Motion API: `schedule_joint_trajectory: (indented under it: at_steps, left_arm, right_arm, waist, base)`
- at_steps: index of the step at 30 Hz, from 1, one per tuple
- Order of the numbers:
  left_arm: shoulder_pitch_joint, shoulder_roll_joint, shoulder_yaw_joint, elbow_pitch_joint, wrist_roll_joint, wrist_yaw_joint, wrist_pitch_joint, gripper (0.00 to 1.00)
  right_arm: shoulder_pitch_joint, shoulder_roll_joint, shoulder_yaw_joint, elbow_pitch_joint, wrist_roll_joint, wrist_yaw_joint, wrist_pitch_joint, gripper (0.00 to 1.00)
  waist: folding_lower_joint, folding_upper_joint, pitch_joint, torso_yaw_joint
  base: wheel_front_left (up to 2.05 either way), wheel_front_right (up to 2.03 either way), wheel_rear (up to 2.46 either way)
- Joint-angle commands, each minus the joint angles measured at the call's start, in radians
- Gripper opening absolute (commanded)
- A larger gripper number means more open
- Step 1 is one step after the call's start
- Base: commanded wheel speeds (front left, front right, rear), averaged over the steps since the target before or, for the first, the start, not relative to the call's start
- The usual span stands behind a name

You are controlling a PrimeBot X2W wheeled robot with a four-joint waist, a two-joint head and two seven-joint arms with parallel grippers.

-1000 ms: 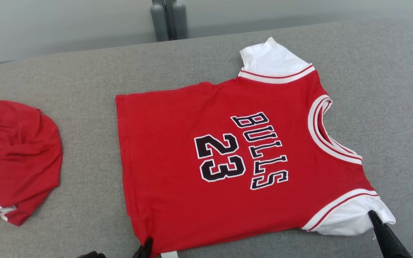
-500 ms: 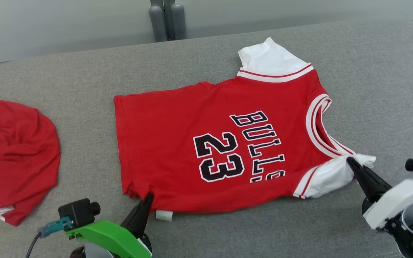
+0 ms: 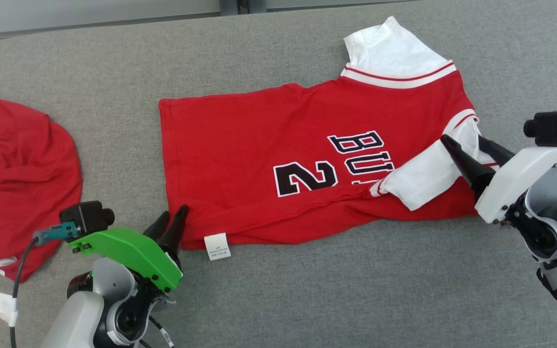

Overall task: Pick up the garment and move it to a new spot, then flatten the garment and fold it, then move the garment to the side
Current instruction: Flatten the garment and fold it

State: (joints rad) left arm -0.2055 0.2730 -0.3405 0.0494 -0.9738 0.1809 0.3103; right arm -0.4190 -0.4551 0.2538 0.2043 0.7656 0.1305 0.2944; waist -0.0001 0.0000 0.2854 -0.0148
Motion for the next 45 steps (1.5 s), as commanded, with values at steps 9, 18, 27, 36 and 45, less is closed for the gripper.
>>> schedule_joint_trajectory:
  at_steps: [9,18,27,36,45]
  left_arm:
    - [0.037,0.039,0.026,0.007,0.022,-0.028,-0.057,1.00]
    - [0.212,0.126,-0.005,-0.097,0.046,-0.050,-0.044,1.00]
    - [0.168,0.138,-0.017,-0.089,0.074,-0.065,-0.049,1.00]
    - [0.124,0.126,-0.046,-0.071,0.080,-0.074,-0.031,1.00]
    - [0.090,0.117,-0.050,-0.044,0.071,-0.069,-0.017,0.09]
  right_arm:
    - [0.051,-0.063,-0.006,-0.032,-0.036,0.000,-0.101,1.00]
    - [0.270,-0.148,-0.076,-0.153,-0.165,0.000,-0.055,1.00]
    - [0.287,-0.106,-0.125,-0.173,-0.239,0.000,0.015,1.00]
    - [0.284,-0.087,-0.128,-0.185,-0.249,0.000,0.044,1.00]
    - [0.265,-0.077,-0.089,-0.169,-0.250,0.000,0.091,1.00]
  waist:
    - [0.0001,0.0000,0.009,0.007]
    - [0.0001,0.0000,0.044,-0.026]
    - [0.0001,0.0000,0.072,-0.026]
    - [0.0001,0.0000,0.068,-0.027]
    - [0.0001,0.0000,0.091,-0.037]
  base:
    - [0.00,0.00,0.00]
    - [0.00,0.00,0.00]
    - [0.00,0.00,0.00]
    - [0.00,0.00,0.00]
    - [0.00,0.00,0.00]
